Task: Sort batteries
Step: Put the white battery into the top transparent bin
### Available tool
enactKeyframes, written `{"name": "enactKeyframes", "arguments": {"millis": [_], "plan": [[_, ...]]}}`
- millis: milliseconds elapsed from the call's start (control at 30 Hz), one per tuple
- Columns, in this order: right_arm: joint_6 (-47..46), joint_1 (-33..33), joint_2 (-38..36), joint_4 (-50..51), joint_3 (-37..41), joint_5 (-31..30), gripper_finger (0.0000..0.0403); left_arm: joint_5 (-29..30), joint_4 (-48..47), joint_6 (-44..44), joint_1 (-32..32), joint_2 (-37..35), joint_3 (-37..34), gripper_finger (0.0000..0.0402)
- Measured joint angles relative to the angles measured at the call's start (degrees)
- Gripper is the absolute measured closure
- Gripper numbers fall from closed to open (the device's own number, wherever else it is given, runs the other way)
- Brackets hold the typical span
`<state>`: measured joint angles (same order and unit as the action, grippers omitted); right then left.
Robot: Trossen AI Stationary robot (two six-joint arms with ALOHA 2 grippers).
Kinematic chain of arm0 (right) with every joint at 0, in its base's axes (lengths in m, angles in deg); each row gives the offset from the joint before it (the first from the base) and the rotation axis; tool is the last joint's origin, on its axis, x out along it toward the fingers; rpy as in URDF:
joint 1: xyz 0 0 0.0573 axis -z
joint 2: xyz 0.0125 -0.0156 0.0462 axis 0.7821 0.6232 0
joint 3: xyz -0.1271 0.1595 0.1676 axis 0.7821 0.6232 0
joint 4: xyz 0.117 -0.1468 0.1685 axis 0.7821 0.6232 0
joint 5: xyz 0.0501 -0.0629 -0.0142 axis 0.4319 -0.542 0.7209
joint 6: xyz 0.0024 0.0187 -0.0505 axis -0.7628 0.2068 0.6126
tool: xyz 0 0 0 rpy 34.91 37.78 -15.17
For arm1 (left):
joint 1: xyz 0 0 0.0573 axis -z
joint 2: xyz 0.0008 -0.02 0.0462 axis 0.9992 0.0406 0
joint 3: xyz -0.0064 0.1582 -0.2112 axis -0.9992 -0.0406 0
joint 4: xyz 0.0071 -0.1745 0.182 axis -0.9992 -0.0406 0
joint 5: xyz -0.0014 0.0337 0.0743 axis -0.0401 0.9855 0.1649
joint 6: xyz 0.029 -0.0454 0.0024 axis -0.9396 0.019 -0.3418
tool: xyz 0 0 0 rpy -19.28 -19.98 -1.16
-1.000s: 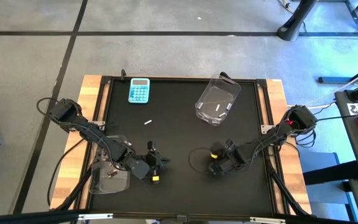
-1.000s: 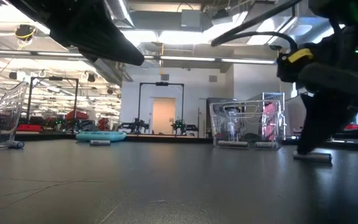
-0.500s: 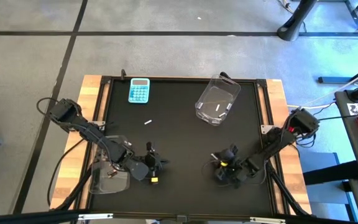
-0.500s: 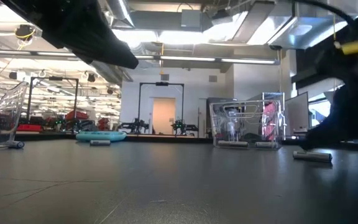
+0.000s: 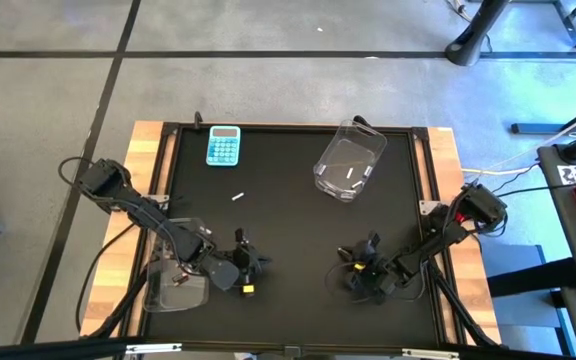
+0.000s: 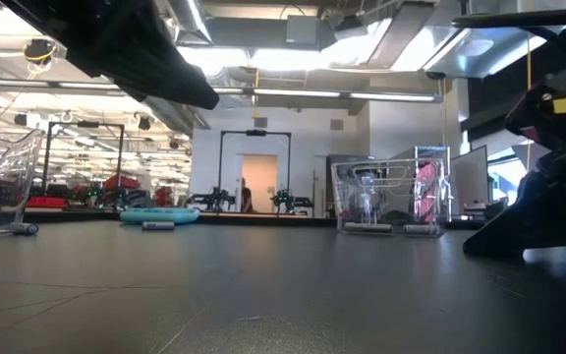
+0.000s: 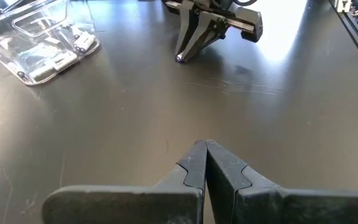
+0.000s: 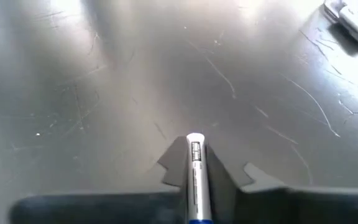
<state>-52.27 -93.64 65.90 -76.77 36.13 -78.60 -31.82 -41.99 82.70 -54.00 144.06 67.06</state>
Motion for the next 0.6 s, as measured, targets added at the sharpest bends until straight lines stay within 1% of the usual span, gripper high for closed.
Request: {"name": "enactKeyframes", "arguments": {"millis": [33, 200, 300, 467, 600], "plan": [[-0.09, -0.09, 0.07, 0.04, 0.02, -0.17, 0.0375, 0.0, -0.02, 0.0, 0.0, -0.01, 0.0, 0.04], [-0.13, -0.68, -1.06, -1.11, 0.22, -1.05, 0.0376, 0.0, 0.02, 0.02, 0.0, 0.01, 0.0, 0.04], [2.59, -0.11, -3.19, -1.14, -0.85, -1.22, 0.0376, 0.0, 0.04, 0.01, 0.0, 0.0, 0.0, 0.04], [8.69, 3.47, -5.98, -2.2, -2.99, -3.12, 0.0376, 0.0, 0.05, -0.04, 0.0, 0.0, 0.0, 0.04], [15.38, 7.89, -7.75, -2.38, -4.94, -3.7, 0.0376, 0.0, 0.03, -0.11, 0.0, 0.01, 0.0, 0.04]]}}
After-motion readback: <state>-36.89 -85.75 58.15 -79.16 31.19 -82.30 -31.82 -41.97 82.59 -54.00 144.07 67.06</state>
